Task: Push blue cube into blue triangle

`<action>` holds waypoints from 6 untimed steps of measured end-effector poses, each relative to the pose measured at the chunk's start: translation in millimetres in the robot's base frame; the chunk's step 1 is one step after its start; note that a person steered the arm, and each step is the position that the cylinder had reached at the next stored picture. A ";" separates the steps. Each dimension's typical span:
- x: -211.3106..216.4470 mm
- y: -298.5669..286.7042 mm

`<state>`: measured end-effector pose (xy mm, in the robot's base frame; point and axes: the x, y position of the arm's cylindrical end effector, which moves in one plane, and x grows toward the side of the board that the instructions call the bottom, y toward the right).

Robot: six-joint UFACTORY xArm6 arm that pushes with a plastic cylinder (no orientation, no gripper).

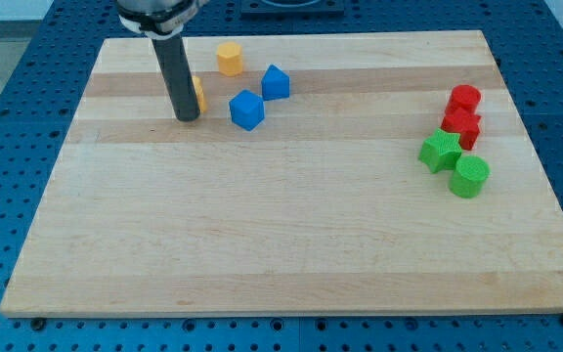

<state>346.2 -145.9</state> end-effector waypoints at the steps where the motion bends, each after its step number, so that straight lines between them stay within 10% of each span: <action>1: -32.7 0.0; 4: 47.5 24.8; 6: 24.7 100.1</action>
